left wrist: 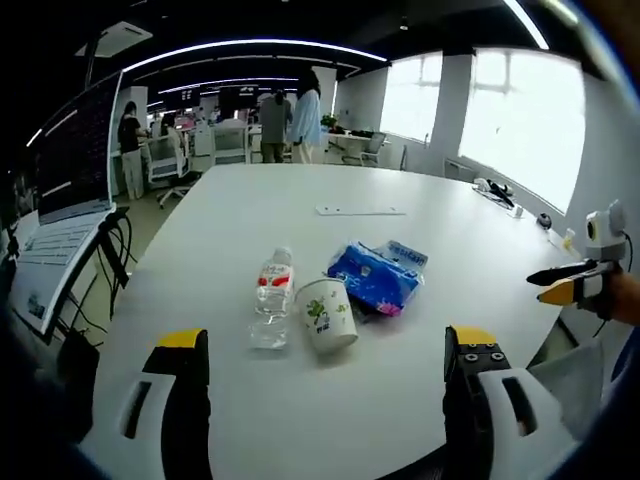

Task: Arrange the tabletop items into an orderly group along one side of the table until the central work area is clear of visible clutter.

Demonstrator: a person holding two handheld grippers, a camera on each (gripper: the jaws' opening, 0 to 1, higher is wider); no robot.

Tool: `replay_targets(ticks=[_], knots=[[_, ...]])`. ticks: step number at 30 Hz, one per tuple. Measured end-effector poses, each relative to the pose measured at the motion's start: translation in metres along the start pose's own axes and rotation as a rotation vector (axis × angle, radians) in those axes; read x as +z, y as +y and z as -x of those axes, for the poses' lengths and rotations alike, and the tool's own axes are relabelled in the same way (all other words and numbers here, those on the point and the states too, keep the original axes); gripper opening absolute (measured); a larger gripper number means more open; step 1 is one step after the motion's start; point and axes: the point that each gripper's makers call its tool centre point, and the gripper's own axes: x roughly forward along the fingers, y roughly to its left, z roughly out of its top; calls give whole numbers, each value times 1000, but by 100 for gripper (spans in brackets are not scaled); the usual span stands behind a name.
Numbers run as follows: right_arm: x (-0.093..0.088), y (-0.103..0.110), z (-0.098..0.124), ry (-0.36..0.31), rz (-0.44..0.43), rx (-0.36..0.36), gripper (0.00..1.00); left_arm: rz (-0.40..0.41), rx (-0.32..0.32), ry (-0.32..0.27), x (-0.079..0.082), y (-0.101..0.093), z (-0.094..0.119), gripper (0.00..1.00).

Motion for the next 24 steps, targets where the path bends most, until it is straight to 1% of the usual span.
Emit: replay_targets(ticks=[2,9,20,24], knots=[[-1,-2,1,1,-3,-6,89,-8,-2,-3,1,0,0,100],[-6,1,-1,20,-7,-8,88,1,-12,19,-2,4,-4,100],[-9,0,-2,34,-19,-16,87,17,-31,31,0,6,-11,100],[-14,0,-5,54,-7,-23,86,30,-41,29,1,6,-11,100]])
